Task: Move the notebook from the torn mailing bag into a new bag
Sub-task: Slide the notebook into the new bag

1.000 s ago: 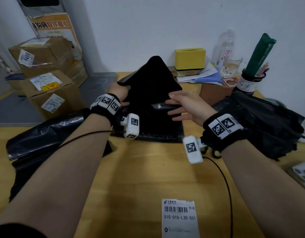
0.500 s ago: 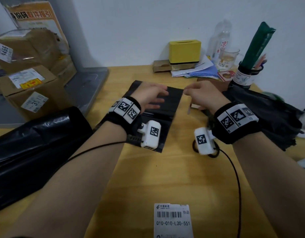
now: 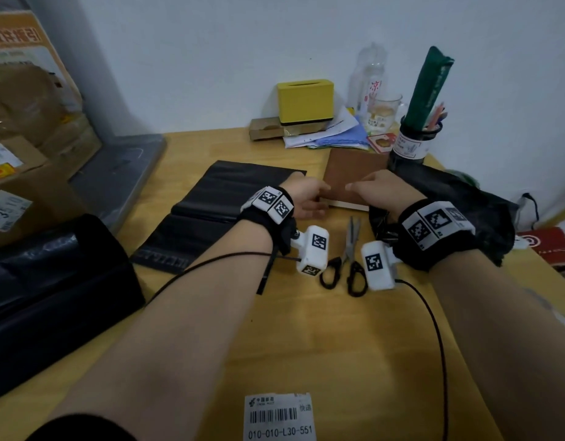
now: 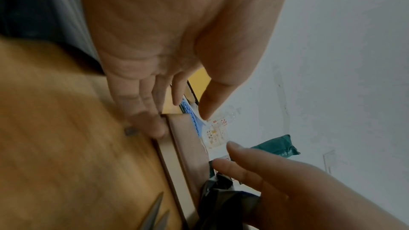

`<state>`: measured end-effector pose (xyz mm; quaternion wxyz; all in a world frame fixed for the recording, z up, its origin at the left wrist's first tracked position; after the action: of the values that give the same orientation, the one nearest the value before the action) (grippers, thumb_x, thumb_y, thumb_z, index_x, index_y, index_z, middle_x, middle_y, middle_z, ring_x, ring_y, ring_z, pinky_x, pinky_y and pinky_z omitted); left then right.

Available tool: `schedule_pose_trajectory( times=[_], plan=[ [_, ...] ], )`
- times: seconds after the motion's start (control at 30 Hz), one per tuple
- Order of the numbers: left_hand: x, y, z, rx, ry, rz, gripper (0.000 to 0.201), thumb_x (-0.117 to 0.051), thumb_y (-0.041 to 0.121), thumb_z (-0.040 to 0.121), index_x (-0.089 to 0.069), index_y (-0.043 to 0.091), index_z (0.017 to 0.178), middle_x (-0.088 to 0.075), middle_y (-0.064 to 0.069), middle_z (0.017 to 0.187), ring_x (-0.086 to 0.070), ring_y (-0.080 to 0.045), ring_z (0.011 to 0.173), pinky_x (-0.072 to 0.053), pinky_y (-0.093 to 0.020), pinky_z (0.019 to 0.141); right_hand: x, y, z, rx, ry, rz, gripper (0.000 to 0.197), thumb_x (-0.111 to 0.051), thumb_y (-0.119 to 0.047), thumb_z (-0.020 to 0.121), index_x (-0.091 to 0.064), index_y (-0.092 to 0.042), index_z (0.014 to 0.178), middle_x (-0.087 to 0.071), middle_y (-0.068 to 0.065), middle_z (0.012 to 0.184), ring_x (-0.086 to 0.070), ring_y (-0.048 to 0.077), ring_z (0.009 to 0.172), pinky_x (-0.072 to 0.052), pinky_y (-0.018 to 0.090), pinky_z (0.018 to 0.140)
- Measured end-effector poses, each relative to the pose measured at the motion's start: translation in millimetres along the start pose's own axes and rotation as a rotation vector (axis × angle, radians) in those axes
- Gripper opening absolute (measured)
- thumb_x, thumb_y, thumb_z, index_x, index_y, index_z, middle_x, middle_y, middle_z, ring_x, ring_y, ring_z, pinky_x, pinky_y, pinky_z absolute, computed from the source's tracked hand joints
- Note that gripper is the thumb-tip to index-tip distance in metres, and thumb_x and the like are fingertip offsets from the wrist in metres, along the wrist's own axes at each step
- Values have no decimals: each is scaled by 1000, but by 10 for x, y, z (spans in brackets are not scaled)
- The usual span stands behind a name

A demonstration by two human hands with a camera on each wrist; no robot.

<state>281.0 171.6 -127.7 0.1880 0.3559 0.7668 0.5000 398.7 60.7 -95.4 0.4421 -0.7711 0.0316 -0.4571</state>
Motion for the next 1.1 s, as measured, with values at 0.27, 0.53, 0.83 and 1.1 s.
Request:
schedule_pose_trajectory(
  times=[0.27, 0.53, 0.83, 1.1],
  plan=[
    [-66, 33, 94, 86, 41, 92, 27, -61, 28, 98, -58, 4, 111, -50, -2, 78, -26, -14, 45, -24, -18, 39, -29, 110, 155, -30, -13, -14, 33, -64, -45, 94, -56, -13, 95, -53, 6, 94, -55, 28, 96, -41, 33, 75],
    [123, 101, -2, -25, 200, 15, 21, -58, 14, 97, -55, 10, 77, -43, 1, 41, -38, -15, 43, -24, -11, 34, -83, 184, 187, -68, 7, -123, 82, -46, -76, 81, -56, -14, 134, -58, 9, 133, -52, 35, 126, -38, 47, 109],
    [1344, 67, -376, -149, 375, -119, 17, -62, 22, 95, -54, 14, 83, -36, 3, 45, -25, -11, 35, -18, -18, 35, -195, -165, -2, -19, -8, -138, 90, -22, -92, 75, -65, -15, 96, -54, 24, 119, -47, 42, 120, -33, 51, 99],
    [1874, -273, -684, -154, 188, -312, 18, -59, 22, 97, -48, 20, 83, -37, 6, 63, -27, -3, 40, -18, -17, 28, -961, -760, -463, 54, -360, 547, 42, -60, -48, 98, -65, -17, 125, -80, 4, 98, -71, 28, 86, -35, 30, 58]
  ],
)
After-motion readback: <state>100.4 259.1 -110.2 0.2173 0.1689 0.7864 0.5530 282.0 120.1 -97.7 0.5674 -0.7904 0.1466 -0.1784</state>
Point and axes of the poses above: each hand's wrist, its own z-axis towards the middle knuckle, its own x-axis out of the back of the hand, y = z × x, the point moved 10 cm from there along z, towards the middle knuckle
